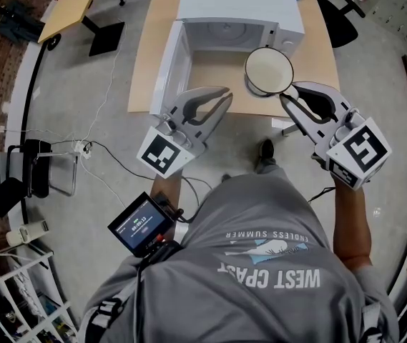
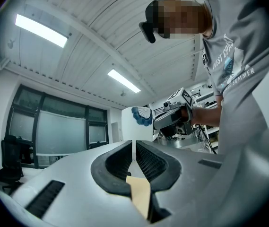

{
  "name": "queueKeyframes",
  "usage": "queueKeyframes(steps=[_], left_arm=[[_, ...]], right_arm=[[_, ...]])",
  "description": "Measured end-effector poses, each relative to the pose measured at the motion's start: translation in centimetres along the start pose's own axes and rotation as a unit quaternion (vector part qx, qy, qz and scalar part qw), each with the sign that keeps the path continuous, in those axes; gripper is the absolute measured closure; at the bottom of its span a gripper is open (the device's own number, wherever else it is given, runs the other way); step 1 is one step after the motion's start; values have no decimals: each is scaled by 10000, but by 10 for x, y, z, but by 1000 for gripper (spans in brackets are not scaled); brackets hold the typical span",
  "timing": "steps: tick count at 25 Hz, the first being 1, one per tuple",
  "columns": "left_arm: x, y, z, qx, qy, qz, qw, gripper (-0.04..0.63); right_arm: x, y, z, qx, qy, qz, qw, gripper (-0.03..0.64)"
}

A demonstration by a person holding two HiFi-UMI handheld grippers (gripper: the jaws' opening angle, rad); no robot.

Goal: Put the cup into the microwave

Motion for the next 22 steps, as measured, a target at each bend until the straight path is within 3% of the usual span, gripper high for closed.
queueKeyframes(steps=[22], left_arm=[[-1, -1, -6, -58, -71, -26, 10000, 571]], right_arm=[[-1, 8, -8, -11, 97, 19, 10000, 546]])
Point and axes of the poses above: the fingertips, and each gripper's own axes: y forward along the fingers, x to its right, z out of its top, the point moved 1 cm from there along -y, backward along the fingers, and after that the axes turned 5 degrees about -y, right-handed, at the moved point
